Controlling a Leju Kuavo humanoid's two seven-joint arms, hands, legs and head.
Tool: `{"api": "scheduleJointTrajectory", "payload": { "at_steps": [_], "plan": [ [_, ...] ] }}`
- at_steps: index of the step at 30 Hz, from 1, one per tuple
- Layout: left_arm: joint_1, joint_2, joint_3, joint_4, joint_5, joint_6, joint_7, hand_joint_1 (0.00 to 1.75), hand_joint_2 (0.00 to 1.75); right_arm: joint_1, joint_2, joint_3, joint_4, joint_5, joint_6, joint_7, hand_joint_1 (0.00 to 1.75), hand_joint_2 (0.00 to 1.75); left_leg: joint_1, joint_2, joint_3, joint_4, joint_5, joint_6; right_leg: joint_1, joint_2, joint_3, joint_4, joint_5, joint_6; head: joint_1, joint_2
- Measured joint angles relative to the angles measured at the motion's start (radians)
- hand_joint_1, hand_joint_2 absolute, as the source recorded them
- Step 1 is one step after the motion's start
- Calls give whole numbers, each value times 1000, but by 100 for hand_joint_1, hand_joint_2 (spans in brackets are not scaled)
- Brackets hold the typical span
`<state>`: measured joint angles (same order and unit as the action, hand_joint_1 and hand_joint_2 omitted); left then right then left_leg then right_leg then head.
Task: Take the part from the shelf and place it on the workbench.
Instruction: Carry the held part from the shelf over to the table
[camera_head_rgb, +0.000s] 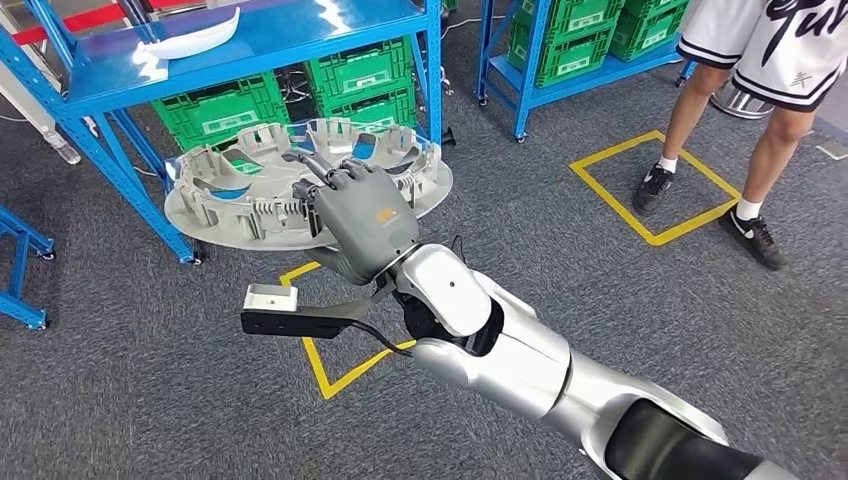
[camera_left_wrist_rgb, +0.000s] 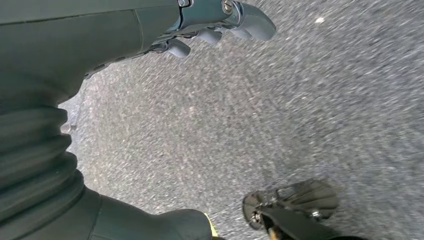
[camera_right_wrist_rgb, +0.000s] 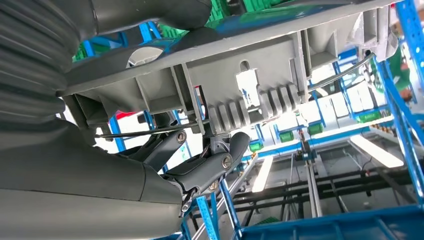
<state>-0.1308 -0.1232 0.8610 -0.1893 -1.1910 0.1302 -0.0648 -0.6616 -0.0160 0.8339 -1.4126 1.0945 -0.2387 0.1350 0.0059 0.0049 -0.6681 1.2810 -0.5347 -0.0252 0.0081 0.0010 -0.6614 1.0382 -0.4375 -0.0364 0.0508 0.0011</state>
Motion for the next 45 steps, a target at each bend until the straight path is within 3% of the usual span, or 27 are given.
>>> {"api": "scheduleJointTrajectory", "payload": {
  "at_steps": [1,3,5,7,8,10,12,13,14,16,17,19,22,24,26,28,29,30,33,34,37,39,41,42,43,44,45],
  "plan": [
    [0,2,0,-1,0,-4,-4,0,175,0,0,0,0,1,3,-1,175,175,-7,0,57,-68,6,15,3,0,-12,0,10,1,0,0],
    [-1,4,-1,-2,0,-16,-13,0,175,-2,0,0,0,1,8,-5,175,175,-20,0,160,-217,-20,33,4,-1,-24,-2,28,7,1,0],
    [-1,5,-4,-3,-3,-25,-18,0,175,-4,0,-1,0,2,10,-9,175,175,-28,-1,192,-285,-36,39,0,-5,-26,-8,46,17,-3,0],
    [2,3,-7,-1,-6,-27,-16,0,175,-6,-1,-1,0,5,10,-13,175,175,-25,1,186,-294,-16,48,-3,-4,-31,-8,50,29,-6,0],
    [3,2,-7,-1,-6,-28,-15,0,175,-8,-2,-1,0,6,11,-14,175,175,-21,3,181,-298,-5,53,-3,-2,-41,12,31,35,-6,0],
    [5,2,-7,-1,-6,-29,-14,0,175,-9,-5,-1,1,7,12,-15,175,175,-17,6,165,-297,13,59,-8,1,-80,116,-45,47,-4,0],
    [6,1,-8,0,-6,-29,-15,0,175,-8,-6,-1,1,11,15,-17,175,175,-13,0,141,-289,25,55,-14,1,-114,237,-111,57,-4,0],
    [7,0,-8,0,-7,-29,-16,0,175,-7,-7,0,1,15,17,-18,175,175,-11,-4,130,-282,29,52,-17,1,-110,258,-120,61,-4,0],
    [7,0,-8,0,-7,-29,-18,0,175,-7,-8,0,1,19,19,-19,175,175,-8,-11,119,-275,33,47,-19,1,-86,240,-112,64,-4,0],
    [6,-1,-8,0,-7,-29,-20,0,175,-9,-9,0,1,27,22,-20,175,175,-2,-23,98,-256,35,39,-27,23,3,121,-80,69,-4,0],
    [5,-2,-8,0,-7,-29,-22,0,175,-10,-9,0,0,29,22,-21,175,175,-1,-31,88,-245,36,34,-30,38,38,65,-70,67,-4,0],
    [5,-2,-8,0,-6,-29,-26,0,175,-13,-9,0,0,33,23,-22,175,175,-1,-44,71,-234,40,20,-30,56,64,17,-71,57,-5,0],
    [8,-2,-8,0,-6,-29,-28,0,175,-13,-8,0,-1,34,24,-24,175,175,3,-57,61,-234,46,0,-27,28,61,13,-60,33,-5,0],
    [9,-1,-8,0,-6,-29,-28,0,175,-15,-6,0,-1,34,24,-24,175,175,4,-39,33,-178,9,-11,-29,6,60,5,-52,20,-9,0],
    [10,-1,-8,1,-6,-29,-28,0,175,-15,-6,0,-2,35,24,-23,175,175,5,-17,-22,-51,-57,-20,-28,-16,55,4,-49,13,-13,0],
    [12,-1,-8,1,-6,-29,-28,0,175,-15,-7,0,-2,36,24,-23,175,175,7,-11,-55,35,-83,-24,-26,-36,52,5,-47,12,-13,0],
    [13,-1,-8,1,-6,-29,-28,0,175,-14,-7,1,-2,36,25,-24,175,175,7,-9,-45,25,-69,-24,-26,-46,51,5,-46,12,-13,0],
    [13,-1,-8,1,-6,-29,-28,0,175,-14,-6,1,-2,36,25,-24,175,175,7,-4,-16,-25,-40,-22,-26,-56,51,5,-45,13,-13,0],
    [10,0,-8,1,-6,-29,-27,0,175,-15,-6,1,-3,37,26,-22,175,175,-1,44,85,-219,27,-8,-21,-84,51,7,-42,22,-13,0],
    [9,-1,-8,1,-6,-29,-27,0,175,-15,-5,1,-4,38,27,-22,175,175,-4,52,94,-245,31,-1,-19,-92,50,6,-39,28,-12,0],
    [11,-1,-8,1,-7,-29,-26,0,175,-16,-2,1,-5,43,31,-21,175,175,-6,25,86,-253,43,21,-18,-106,50,3,-36,46,-11,0],
    [10,-1,-8,1,-9,-29,-25,0,175,-16,0,1,-6,46,37,-20,175,175,-2,6,83,-260,56,37,-22,-70,31,47,-72,54,-10,0],
    [7,-1,-8,0,-12,-28,-24,0,175,-14,0,2,-8,49,40,-20,175,175,-1,-14,75,-261,64,46,-24,-22,-21,168,-141,56,-8,0],
    [7,-2,-8,1,-14,-28,-24,0,175,-12,-1,2,-8,50,41,-19,175,175,-2,-26,70,-259,66,48,-23,-10,-49,233,-167,57,-8,0],
    [8,-2,-8,1,-14,-28,-24,0,175,-10,-1,2,-8,52,42,-19,175,175,-3,-39,67,-257,68,48,-22,-5,-67,274,-178,56,-7,0],
    [9,-3,-8,1,-13,-27,-25,0,175,-8,-1,2,-8,53,42,-19,175,175,-3,-53,63,-254,69,47,-21,-2,-67,278,-170,54,-7,0],
    [11,-3,-7,1,-10,-25,-25,0,175,-7,0,2,-8,54,42,-21,175,175,-4,-68,61,-250,70,46,-20,2,-47,243,-144,51,-7,0]
  ]
}}
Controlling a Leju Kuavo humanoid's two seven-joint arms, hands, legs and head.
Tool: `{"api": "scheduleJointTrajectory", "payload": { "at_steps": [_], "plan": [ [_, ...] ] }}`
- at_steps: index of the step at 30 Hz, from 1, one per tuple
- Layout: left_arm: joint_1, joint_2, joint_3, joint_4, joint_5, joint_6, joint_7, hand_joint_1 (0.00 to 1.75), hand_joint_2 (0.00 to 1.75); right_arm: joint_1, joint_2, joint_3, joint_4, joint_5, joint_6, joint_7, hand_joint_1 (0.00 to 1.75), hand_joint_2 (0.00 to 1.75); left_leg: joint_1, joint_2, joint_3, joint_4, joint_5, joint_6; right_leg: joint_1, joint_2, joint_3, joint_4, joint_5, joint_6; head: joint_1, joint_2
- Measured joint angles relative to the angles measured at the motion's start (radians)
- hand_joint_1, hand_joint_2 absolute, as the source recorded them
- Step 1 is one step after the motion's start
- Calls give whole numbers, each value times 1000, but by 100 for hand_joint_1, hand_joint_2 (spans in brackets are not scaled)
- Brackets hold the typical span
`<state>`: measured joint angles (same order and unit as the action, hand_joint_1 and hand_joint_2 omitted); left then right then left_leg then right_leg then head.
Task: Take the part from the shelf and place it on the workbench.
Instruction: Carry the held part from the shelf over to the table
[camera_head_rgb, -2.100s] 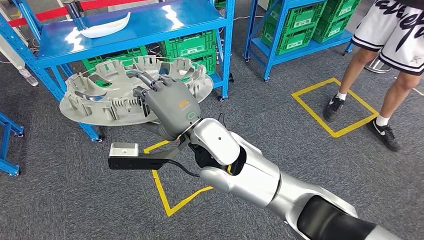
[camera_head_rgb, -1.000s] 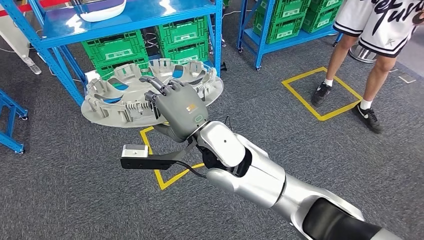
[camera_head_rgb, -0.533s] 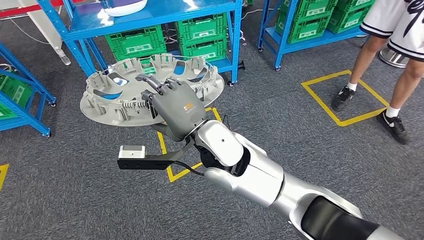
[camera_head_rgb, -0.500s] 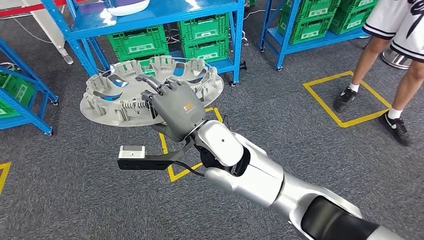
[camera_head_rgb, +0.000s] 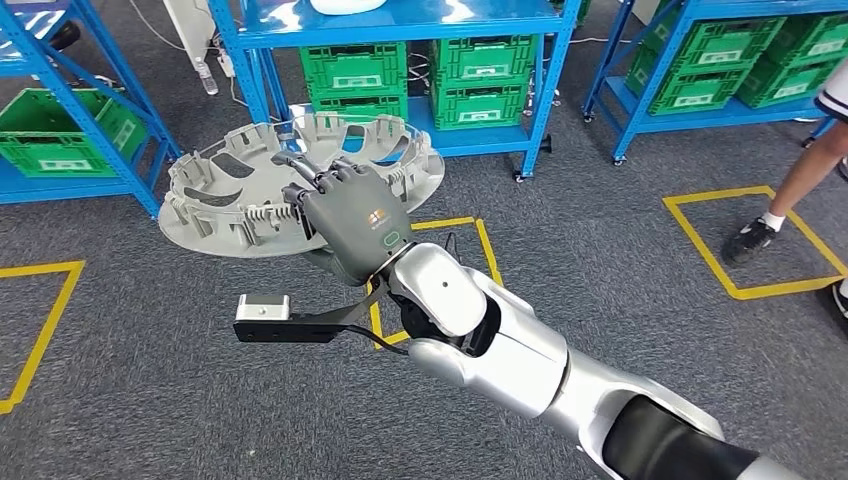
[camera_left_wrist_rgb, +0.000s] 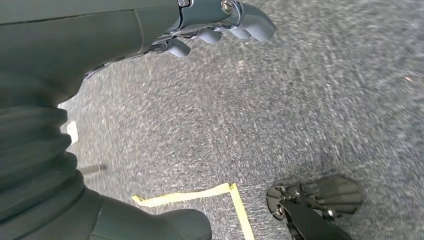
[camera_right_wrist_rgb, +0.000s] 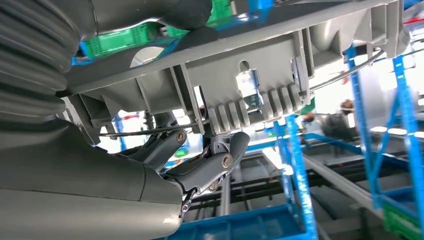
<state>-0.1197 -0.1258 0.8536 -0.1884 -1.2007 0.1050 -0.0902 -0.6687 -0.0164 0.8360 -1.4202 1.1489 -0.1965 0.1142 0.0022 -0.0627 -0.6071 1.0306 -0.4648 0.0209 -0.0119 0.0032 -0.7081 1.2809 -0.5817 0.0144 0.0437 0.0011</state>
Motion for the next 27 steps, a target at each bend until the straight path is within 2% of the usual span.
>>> {"api": "scheduleJointTrajectory", "payload": {
  "at_steps": [1,2,3,4,5,6,7,8,9,11,12,13,14,15,16,17,18,19,20,22,23,24,26,27],
  "plan": [
    [1,0,0,0,5,3,-1,0,175,1,2,1,0,2,0,-3,175,175,0,-14,-2,3,0,-1,0,13,37,-67,34,-5,0,0],
    [2,0,0,0,11,5,-2,0,175,1,4,3,0,4,0,-8,175,175,-1,-28,-5,7,1,-4,-1,38,73,-137,59,-10,-1,0],
    [3,0,0,0,16,8,-2,0,175,1,8,4,0,6,0,-13,175,175,0,-40,-9,9,2,-9,-1,58,101,-192,75,-13,-1,0],
    [4,0,1,0,20,10,-3,0,175,2,12,6,0,8,-1,-16,175,175,1,-52,-14,10,5,-15,-1,72,115,-225,81,-15,-2,0],
    [7,0,1,0,23,12,-4,0,175,2,17,7,1,11,-1,-19,175,175,4,-62,-19,9,8,-23,0,75,117,-234,78,-17,-2,0],
    [11,0,1,0,25,14,-5,0,175,2,23,9,1,13,-2,-21,175,175,5,-73,-22,6,12,-31,1,64,117,-237,81,-20,-1,0],
    [17,2,1,0,26,17,-6,0,175,2,29,11,1,15,-2,-21,175,175,6,-74,-25,5,14,-37,-1,51,119,-243,85,-25,-1,0],
    [22,2,1,0,27,20,-7,0,175,2,35,13,1,17,-1,-22,175,175,4,-58,-30,12,9,-43,-3,39,122,-249,89,-32,-4,0],
    [24,2,1,0,27,24,-7,0,175,2,40,15,0,19,-1,-22,175,175,2,-31,-42,36,-7,-49,-7,25,125,-255,92,-37,-8,0],
    [23,0,1,0,28,31,-9,0,175,2,45,17,0,22,-2,-22,175,175,4,30,-92,142,-65,-59,-7,-5,127,-260,95,-43,-17,0],
    [22,-1,1,0,28,33,-10,0,175,3,45,18,0,23,-2,-22,175,175,7,45,-123,208,-94,-65,-6,-21,127,-260,94,-44,-18,0],
    [21,-2,1,0,27,34,-11,0,175,4,45,18,0,24,-2,-22,175,175,11,52,-144,256,-109,-69,-6,-37,127,-260,94,-44,-18,0],
    [22,-3,1,0,27,34,-12,0,175,4,45,19,0,24,-2,-21,175,175,16,56,-148,270,-107,-73,-6,-52,127,-259,93,-43,-19,0],
    [22,-3,1,0,27,34,-12,0,175,4,45,19,-1,25,-1,-21,175,175,20,61,-132,245,-87,-77,-7,-65,127,-258,92,-41,-19,0],
    [22,-3,1,0,26,34,-13,0,175,4,45,20,-1,25,-1,-21,175,175,23,73,-97,184,-56,-80,-8,-78,128,-257,90,-38,-19,0],
    [20,-3,1,0,26,34,-13,0,175,4,45,20,-3,25,-1,-20,175,175,23,99,-58,112,-31,-81,-7,-89,129,-255,87,-34,-19,0],
    [18,-5,1,0,25,34,-13,0,175,4,44,20,-6,25,-1,-19,175,175,22,119,-27,53,-12,-77,-5,-99,129,-252,84,-27,-19,0],
    [16,-6,1,0,25,34,-13,0,175,4,44,20,-10,27,-1,-18,175,175,19,134,-8,16,-4,-70,-2,-107,129,-250,83,-21,-19,0],
    [15,-8,1,0,25,34,-13,0,175,5,43,21,-13,29,-1,-15,175,175,15,139,-5,3,-4,-62,1,-116,130,-249,82,-14,-18,0],
    [15,-8,1,0,25,33,-10,0,175,5,43,21,-19,33,-1,-10,175,175,13,114,-10,3,1,-44,0,-130,133,-251,82,-1,-15,0],
    [17,-8,1,0,25,33,-8,0,175,6,42,21,-22,34,0,-8,175,175,13,103,-10,1,4,-37,-3,-119,132,-246,75,5,-15,0],
    [18,-8,2,0,25,33,-7,0,175,6,41,21,-26,35,0,-6,175,175,14,91,-11,-1,7,-29,-7,-95,124,-224,57,9,-14,0],
    [17,-8,2,0,25,33,-6,0,175,10,35,21,-31,36,0,-4,175,175,14,67,-13,-2,12,-17,-9,-31,77,-117,-3,10,-11,0],
    [15,-8,2,0,24,33,-5,0,175,13,29,21,-33,36,0,-3,175,175,13,53,-16,-2,13,-13,-7,-14,43,-47,-35,9,-10,0]
  ]
}}
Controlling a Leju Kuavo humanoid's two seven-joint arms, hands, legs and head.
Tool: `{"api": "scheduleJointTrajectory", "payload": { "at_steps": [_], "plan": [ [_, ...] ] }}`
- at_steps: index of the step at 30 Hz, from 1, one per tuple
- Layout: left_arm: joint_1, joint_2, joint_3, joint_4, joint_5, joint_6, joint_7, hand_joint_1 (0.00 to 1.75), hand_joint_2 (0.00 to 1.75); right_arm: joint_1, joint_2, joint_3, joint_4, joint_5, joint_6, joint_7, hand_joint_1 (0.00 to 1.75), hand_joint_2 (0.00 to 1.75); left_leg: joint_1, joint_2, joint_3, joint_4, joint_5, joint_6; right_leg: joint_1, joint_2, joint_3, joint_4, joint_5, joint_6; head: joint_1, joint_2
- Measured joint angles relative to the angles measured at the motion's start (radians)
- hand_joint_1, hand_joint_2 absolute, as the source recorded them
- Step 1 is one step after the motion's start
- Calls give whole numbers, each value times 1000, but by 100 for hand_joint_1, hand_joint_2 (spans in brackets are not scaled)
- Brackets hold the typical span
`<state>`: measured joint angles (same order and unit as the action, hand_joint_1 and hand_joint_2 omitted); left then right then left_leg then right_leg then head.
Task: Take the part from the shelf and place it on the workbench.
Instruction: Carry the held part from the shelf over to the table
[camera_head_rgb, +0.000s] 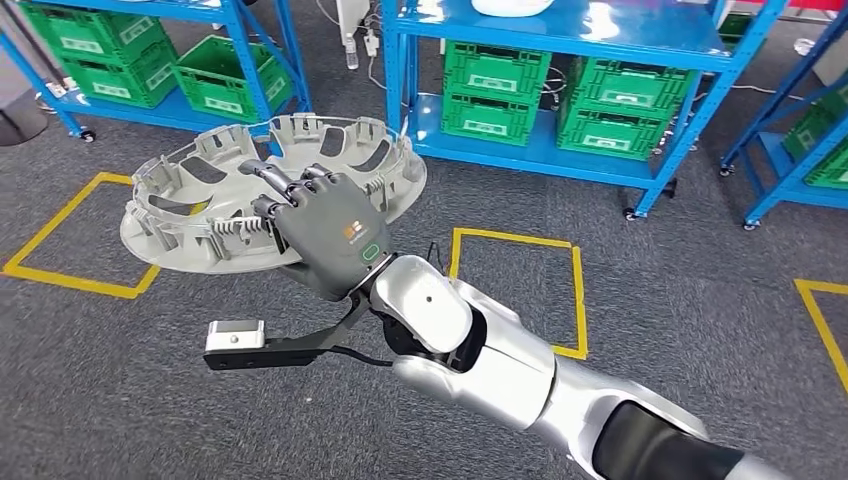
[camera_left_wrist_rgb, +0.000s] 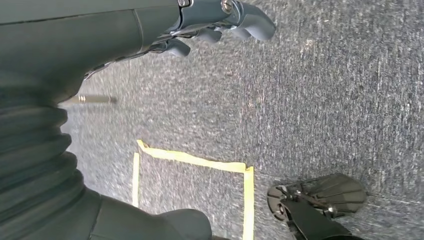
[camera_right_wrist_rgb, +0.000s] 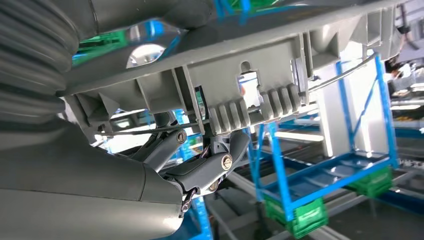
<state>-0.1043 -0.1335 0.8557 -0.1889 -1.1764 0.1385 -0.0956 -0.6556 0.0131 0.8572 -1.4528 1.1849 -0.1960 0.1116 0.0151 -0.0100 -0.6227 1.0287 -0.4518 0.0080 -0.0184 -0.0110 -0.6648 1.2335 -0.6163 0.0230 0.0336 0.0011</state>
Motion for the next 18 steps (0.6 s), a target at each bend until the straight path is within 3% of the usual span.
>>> {"api": "scheduleJointTrajectory", "payload": {
  "at_steps": [1,2,3,5,7,8,10,12,14,15,17,18],
  "plan": [
    [0,0,0,0,-1,0,1,0,175,4,-6,0,0,0,0,0,175,175,-2,-15,-2,1,1,2,2,7,-29,56,-19,-2,1,0],
    [1,0,0,0,-1,-1,2,0,175,8,-11,0,0,1,0,1,175,175,-4,-31,-4,2,2,3,5,10,-43,81,-19,-5,1,0],
    [2,0,0,0,-2,-3,3,0,175,11,-16,0,0,3,0,2,175,175,-5,-47,-6,4,3,3,6,13,-39,69,-1,-9,1,0],
    [2,1,0,0,-7,-9,7,0,175,15,-20,0,-3,7,-1,6,175,175,-5,-77,-10,10,5,0,7,37,18,-51,63,-19,1,0],
    [-1,2,0,0,-12,-15,11,0,175,19,-22,0,-10,14,-2,12,175,175,-6,-103,-18,16,8,-10,8,72,68,-158,101,-25,1,0],
    [-3,2,0,0,-14,-17,12,0,175,21,-24,0,-14,17,-3,14,175,175,-5,-113,-22,16,11,-16,9,82,76,-179,104,-28,1,0],
    [-3,3,0,0,-17,-19,13,0,175,23,-26,0,-21,24,-3,16,175,175,-3,-130,-29,10,18,-31,12,65,76,-183,109,-37,2,0],
    [-4,5,0,0,-19,-21,12,0,175,24,-27,-1,-25,29,-3,17,175,175,-5,-97,-39,24,9,-41,10,42,80,-192,116,-50,-1,0],
    [-9,5,0,0,-21,-24,9,0,175,27,-29,-3,-29,34,-3,18,175,175,-7,-31,-76,108,-42,-48,10,16,83,-198,119,-60,-6,0],
    [-13,5,0,0,-23,-25,8,0,175,29,-32,-4,-31,37,-4,18,175,175,-6,-11,-104,172,-76,-53,11,2,82,-199,119,-63,-8,0],
    [-18,5,0,0,-26,-27,6,0,175,33,-36,-6,-31,41,-3,19,175,175,-2,2,-145,271,-115,-59,12,-27,81,-198,118,-64,-8,0],
    [-19,5,0,0,-28,-28,6,0,175,34,-36,-6,-31,42,-3,19,175,175,-1,4,-141,273,-109,-61,12,-41,81,-198,118,-64,-8,0]
  ]
}}
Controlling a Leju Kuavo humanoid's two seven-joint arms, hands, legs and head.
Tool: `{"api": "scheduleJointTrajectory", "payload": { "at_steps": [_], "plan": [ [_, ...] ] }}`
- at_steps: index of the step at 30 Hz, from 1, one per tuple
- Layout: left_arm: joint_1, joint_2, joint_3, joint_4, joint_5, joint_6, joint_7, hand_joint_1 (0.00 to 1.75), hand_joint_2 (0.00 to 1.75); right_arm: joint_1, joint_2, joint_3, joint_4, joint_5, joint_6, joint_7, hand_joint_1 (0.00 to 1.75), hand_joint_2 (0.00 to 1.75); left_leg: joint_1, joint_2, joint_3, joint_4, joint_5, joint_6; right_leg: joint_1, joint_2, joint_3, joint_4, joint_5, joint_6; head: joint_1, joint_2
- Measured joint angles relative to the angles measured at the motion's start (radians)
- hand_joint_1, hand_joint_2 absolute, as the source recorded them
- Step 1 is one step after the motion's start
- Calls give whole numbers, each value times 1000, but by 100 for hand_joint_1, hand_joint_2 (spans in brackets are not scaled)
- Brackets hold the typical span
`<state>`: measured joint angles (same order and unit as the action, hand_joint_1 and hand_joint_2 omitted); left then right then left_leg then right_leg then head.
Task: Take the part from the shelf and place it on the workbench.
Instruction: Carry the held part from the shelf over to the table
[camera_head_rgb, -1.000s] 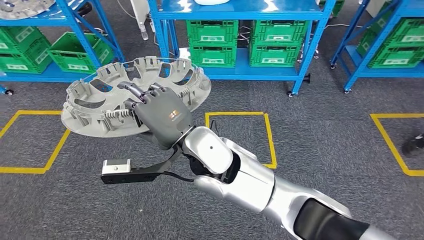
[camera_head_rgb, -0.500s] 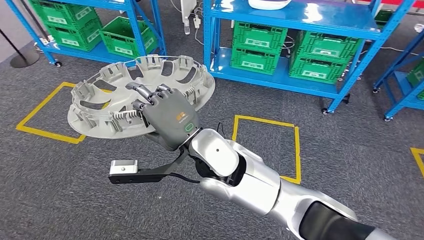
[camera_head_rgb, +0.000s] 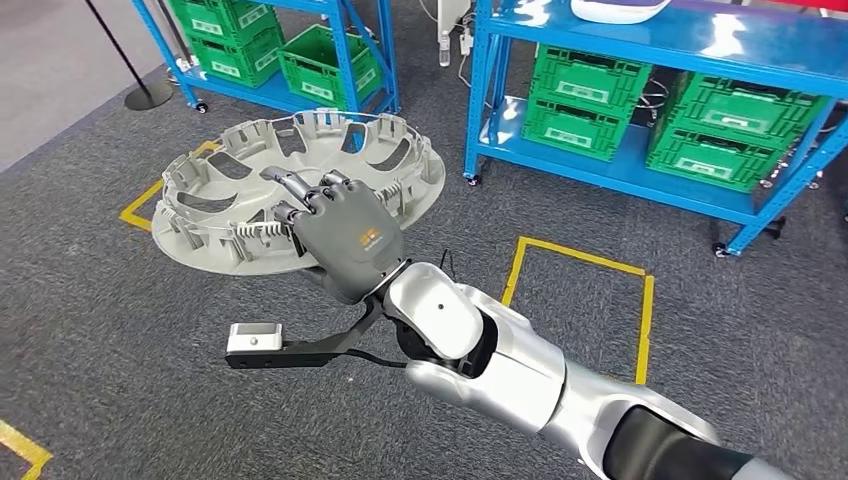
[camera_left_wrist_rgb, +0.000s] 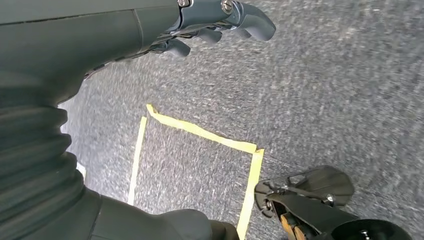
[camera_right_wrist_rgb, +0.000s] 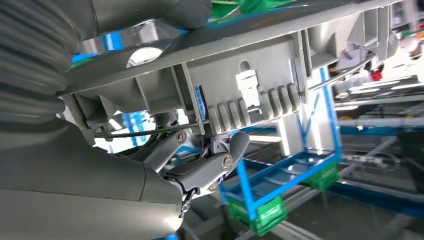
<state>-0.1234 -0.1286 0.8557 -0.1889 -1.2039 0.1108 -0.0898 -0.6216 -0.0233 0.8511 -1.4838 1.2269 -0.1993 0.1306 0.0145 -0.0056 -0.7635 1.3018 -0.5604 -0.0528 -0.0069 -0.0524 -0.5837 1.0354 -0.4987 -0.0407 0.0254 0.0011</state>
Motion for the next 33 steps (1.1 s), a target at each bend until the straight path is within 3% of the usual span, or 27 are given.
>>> {"api": "scheduleJointTrajectory", "payload": {
  "at_steps": [1,3,5,7,8,10,12,14,15,17,19,21,23,25,27,29,30,31,32,33],
  "plan": [
    [0,0,0,0,-1,0,0,0,175,0,0,0,0,1,0,0,175,175,1,6,25,-39,22,-1,0,-14,1,0,-1,1,0,0],
    [-2,2,0,0,-2,0,0,0,175,0,0,-1,-1,1,0,1,175,175,-3,48,107,-176,71,4,2,-37,5,1,-4,7,0,0],
    [-5,2,0,-1,0,-1,-2,0,175,-1,0,-2,-2,3,1,0,175,175,-11,79,153,-261,91,19,7,-59,8,1,-8,17,2,0],
    [-3,4,0,-1,5,0,-4,0,175,-3,1,-2,-3,5,1,-2,175,175,-15,62,154,-272,94,35,9,-80,13,-1,-10,29,4,0],
    [1,6,0,-1,7,0,-5,0,175,-4,3,-2,-3,6,1,-3,175,175,-14,50,154,-275,96,41,7,-79,15,0,-13,36,4,0],
    [6,9,0,-1,13,-1,-8,0,175,-7,6,-2,-3,5,2,-5,175,175,-9,25,157,-283,103,54,1,-30,3,38,-42,47,4,0],
    [8,10,0,-1,16,-1,-13,0,175,-8,8,-2,-1,4,3,-7,175,175,-7,-1,156,-286,108,62,-3,34,-54,159,-104,51,8,0],
    [10,10,0,-1,17,-4,-17,0,175,-8,8,-2,1,2,3,-8,175,175,-8,-31,154,-284,108,64,-3,49,-115,275,-143,52,10,0],
    [12,11,0,-1,17,-5,-18,0,175,-8,8,-2,2,1,4,-8,175,175,-8,-48,153,-282,108,64,-3,51,-123,284,-132,51,10,0],
    [15,11,0,-1,18,-6,-19,0,175,-9,9,-2,2,-1,4,-9,175,175,-7,-82,153,-276,107,62,-5,65,-85,191,-63,47,10,0],
    [14,10,0,-1,18,-6,-21,0,175,-12,11,-2,4,-2,4,-11,175,175,-7,-113,149,-269,105,53,-10,110,-29,64,-11,42,10,0],
    [15,10,0,-1,19,-6,-22,0,175,-15,15,-2,6,-2,5,-12,175,175,-4,-137,141,-268,107,38,-8,132,-9,17,-5,38,10,0],
    [20,12,0,-1,19,-6,-23,0,175,-19,23,-2,7,-2,5,-13,175,175,1,-153,134,-274,112,22,-6,109,-6,8,1,27,10,0],
    [23,14,0,0,19,-6,-24,0,175,-24,34,-2,7,-2,7,-14,175,175,-2,-110,118,-248,95,12,-8,83,1,-4,8,12,5,0],
    [19,14,0,0,19,-6,-25,0,175,-27,39,-2,9,-1,9,-14,175,175,-5,-38,68,-146,39,6,-5,53,4,-10,10,2,-1,0],
    [16,14,0,0,19,-6,-26,0,175,-29,40,-2,11,-1,11,-14,175,175,-1,-8,10,-26,-9,0,-1,22,4,-10,8,-1,-2,0],
    [16,14,0,0,19,-6,-26,0,175,-29,40,-2,12,-1,11,-15,175,175,1,-3,1,-4,-10,-2,0,6,4,-10,7,-2,-2,0],
    [17,14,1,0,19,-6,-26,0,175,-29,41,-2,13,-2,12,-14,175,175,2,1,13,-23,7,-4,0,-8,5,-9,6,-1,-2,0],
    [17,14,1,0,19,-6,-26,0,175,-29,42,-2,13,-2,12,-15,175,175,4,10,44,-79,36,-5,0,-21,5,-8,4,1,-2,0],
    [16,14,1,0,21,-6,-26,0,175,-29,43,-2,14,-2,12,-15,175,175,3,35,84,-152,64,-3,1,-34,6,-6,1,5,-2,0]
  ]
}}
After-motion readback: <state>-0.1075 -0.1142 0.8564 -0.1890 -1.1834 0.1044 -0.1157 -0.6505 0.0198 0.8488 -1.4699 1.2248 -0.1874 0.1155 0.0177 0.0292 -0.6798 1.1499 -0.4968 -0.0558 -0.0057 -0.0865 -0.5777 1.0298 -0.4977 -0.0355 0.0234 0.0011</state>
